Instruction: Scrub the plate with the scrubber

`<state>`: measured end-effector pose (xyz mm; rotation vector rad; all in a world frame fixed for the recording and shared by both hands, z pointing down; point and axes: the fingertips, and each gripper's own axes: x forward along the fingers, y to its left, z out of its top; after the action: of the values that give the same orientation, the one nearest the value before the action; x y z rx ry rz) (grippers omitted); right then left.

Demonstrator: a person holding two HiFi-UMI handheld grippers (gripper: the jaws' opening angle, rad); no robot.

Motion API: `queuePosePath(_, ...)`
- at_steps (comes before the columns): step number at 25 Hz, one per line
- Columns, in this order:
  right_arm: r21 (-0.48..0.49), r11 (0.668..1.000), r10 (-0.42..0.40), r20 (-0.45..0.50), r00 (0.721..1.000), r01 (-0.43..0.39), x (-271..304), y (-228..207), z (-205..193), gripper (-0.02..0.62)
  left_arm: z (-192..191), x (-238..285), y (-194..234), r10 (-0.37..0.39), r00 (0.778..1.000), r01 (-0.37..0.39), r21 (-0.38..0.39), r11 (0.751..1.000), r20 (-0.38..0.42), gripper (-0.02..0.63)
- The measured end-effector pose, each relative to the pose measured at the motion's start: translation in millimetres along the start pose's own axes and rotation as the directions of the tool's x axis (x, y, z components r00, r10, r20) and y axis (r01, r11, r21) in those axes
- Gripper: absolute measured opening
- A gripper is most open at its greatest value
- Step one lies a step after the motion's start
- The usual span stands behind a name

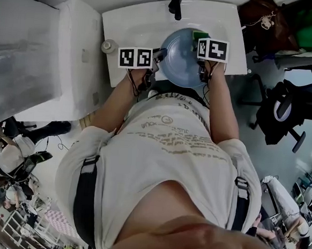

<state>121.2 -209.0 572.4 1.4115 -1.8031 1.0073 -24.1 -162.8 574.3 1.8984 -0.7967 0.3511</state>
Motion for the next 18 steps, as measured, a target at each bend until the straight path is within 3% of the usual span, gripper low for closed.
queuePosePath(13, 0.121, 0.991, -0.042, -0.062, 0.997, 0.049, -10, -25, -45, 0.204, 13, -9, 10, 0.003, 0.996, 0.002, -0.051, 0.999, 0.084, 0.041)
queuePosePath(18, 0.206, 0.978, -0.019, -0.081, 0.997, 0.036, -10, -20, -65, 0.206, 19, -14, 6, 0.005, 0.995, -0.004, -0.007, 1.0, 0.101, 0.044)
